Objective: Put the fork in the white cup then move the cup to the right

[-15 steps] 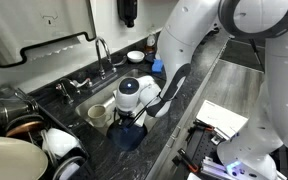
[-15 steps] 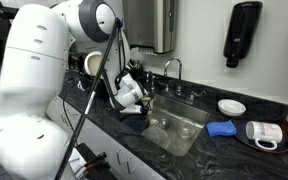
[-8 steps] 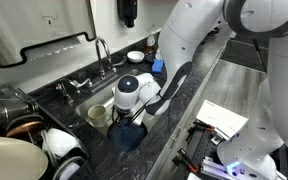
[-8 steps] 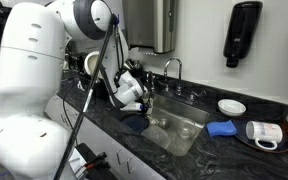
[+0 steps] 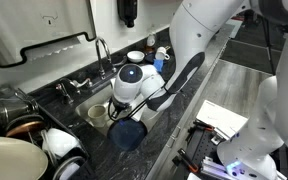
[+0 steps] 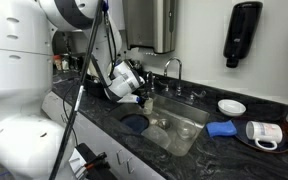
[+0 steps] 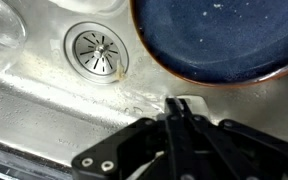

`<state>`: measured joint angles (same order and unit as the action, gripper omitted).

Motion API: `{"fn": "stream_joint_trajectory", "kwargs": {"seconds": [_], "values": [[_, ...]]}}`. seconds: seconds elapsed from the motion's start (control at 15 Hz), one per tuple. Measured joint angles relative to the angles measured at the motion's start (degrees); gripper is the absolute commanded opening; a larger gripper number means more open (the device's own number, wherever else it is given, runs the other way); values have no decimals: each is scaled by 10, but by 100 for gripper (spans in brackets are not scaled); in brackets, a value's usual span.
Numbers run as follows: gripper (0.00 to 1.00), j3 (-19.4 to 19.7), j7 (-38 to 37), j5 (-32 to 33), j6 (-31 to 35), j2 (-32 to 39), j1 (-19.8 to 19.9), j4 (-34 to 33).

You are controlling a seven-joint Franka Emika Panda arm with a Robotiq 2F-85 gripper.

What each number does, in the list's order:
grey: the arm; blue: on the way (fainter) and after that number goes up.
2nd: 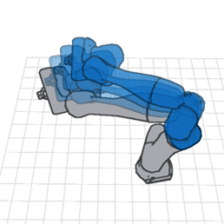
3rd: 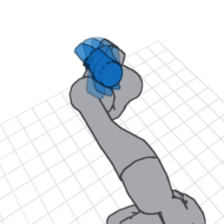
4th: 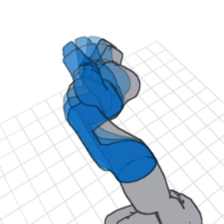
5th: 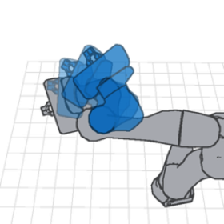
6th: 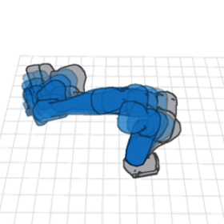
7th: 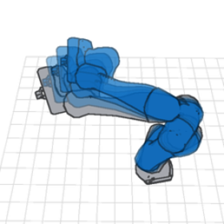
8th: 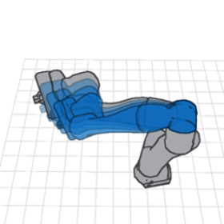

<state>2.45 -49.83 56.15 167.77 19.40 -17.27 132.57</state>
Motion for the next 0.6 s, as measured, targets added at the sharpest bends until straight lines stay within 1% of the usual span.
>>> {"fn": "stream_joint_trajectory", "kwargs": {"seconds": [0.27, 0.47, 0.6], "values": [[1, -6, 9, -32, 20, -30, 5, 22], [1, -17, 35, -65, 57, -48, 19, 40], [1, -26, 52, -84, 66, -66, 29, 50]]}}
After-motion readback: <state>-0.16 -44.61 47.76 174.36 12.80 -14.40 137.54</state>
